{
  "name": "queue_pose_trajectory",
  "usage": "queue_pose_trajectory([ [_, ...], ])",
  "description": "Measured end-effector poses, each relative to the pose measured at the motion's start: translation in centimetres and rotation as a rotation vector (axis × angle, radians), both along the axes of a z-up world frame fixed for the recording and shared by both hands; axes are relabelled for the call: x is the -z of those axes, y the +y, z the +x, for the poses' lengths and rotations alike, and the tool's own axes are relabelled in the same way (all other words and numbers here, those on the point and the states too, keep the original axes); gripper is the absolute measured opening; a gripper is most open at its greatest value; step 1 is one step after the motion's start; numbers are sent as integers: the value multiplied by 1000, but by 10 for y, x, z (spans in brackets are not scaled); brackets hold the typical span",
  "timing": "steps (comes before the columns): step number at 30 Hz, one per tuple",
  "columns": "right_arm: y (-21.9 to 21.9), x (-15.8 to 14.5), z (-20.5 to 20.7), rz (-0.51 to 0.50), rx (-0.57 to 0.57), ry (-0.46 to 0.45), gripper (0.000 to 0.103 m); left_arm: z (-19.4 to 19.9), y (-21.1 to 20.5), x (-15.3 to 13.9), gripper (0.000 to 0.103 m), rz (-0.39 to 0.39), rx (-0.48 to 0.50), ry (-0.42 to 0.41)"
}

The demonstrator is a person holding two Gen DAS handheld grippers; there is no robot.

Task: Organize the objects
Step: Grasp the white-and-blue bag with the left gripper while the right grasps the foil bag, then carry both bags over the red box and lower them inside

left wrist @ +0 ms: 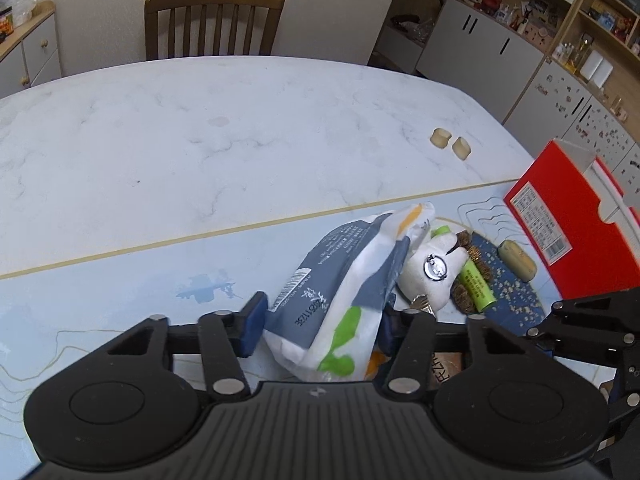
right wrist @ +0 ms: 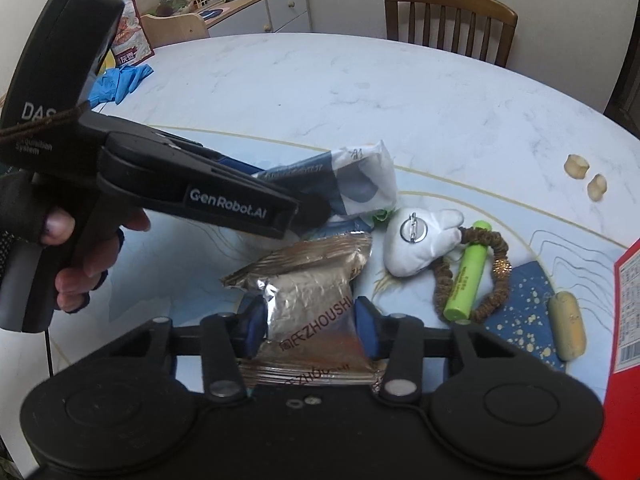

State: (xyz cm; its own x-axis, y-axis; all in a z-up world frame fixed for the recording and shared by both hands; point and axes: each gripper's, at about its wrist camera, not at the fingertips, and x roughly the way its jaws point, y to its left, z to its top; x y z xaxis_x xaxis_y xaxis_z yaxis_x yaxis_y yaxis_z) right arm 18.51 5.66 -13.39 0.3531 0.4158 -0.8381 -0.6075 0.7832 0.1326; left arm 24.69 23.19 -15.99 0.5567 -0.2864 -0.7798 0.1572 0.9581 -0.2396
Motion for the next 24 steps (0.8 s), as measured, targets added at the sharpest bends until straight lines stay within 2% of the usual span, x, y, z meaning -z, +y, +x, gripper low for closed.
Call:
queue_pose_trajectory([
  [5,-6,-13,-6,18,15,-22,42,-6,5,-11,44,-36,-28,-22],
  [13,-29,-40,-15,69,32,-37,42,-21,8,-36,43,-61,-63,-42],
  [24,-89,-92,-27,100,70,-84,42,-50,-17,-86,43,-39,-58,-70],
])
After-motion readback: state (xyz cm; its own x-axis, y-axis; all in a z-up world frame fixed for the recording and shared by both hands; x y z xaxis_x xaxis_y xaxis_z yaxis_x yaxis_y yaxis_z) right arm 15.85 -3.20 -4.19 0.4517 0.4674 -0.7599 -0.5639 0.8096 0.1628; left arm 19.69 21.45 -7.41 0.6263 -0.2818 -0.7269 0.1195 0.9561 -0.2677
